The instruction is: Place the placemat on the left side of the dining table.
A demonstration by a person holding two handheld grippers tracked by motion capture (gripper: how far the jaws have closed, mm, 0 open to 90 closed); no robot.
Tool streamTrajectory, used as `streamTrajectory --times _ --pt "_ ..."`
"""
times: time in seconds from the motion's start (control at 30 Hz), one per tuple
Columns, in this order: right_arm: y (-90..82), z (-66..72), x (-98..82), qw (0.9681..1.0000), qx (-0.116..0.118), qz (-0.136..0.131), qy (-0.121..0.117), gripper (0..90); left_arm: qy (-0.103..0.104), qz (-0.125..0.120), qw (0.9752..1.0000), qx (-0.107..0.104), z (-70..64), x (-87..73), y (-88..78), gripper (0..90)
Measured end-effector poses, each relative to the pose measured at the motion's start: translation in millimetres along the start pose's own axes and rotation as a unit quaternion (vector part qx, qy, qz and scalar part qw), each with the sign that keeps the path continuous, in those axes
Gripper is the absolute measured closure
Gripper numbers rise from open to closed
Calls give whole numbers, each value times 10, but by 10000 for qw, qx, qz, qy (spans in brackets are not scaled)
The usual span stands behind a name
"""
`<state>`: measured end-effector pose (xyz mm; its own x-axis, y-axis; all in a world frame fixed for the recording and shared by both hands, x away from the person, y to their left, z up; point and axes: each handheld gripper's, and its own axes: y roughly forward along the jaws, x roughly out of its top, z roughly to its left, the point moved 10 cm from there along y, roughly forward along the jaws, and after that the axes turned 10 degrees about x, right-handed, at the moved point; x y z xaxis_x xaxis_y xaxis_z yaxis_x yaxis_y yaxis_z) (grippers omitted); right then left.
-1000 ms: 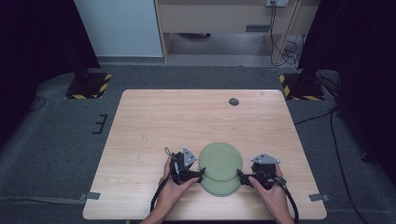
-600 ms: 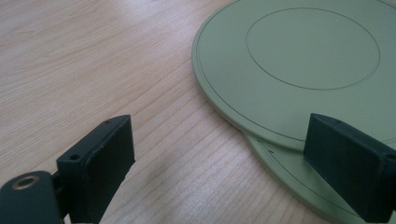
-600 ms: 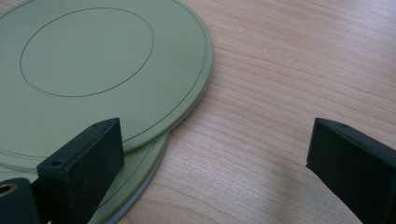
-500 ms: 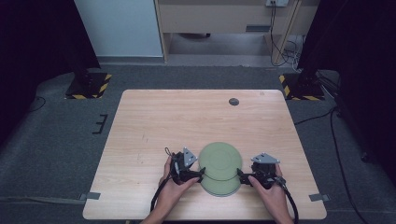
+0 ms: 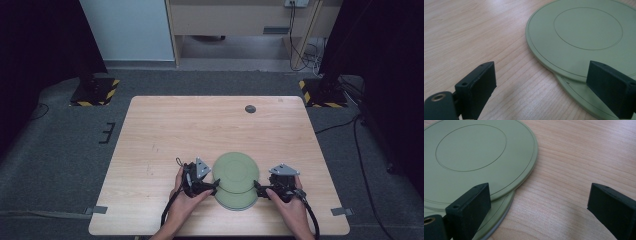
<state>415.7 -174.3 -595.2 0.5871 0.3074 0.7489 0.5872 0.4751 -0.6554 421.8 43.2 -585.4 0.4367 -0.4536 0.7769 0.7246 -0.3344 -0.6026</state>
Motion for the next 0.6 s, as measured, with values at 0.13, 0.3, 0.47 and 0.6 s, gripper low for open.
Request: streamTrajectory --times 0.13,0.3,0.47,0.6 --pt "-37 -30 -3 10000 0 -26 41 52 -42 -53 10000 -46 28 27 -29 76" --pt "-81 -83 -4 9999 -4 -65 125 52 16 -94 9998 -176 10 69 -64 63" --pt "-96 -122 -14 9998 -1 -63 177 52 75 -148 9992 -353 -33 172 -105 52" --pt "-108 -143 -16 9998 -2 -65 192 53 -5 -206 9988 -450 -20 280 -77 50"
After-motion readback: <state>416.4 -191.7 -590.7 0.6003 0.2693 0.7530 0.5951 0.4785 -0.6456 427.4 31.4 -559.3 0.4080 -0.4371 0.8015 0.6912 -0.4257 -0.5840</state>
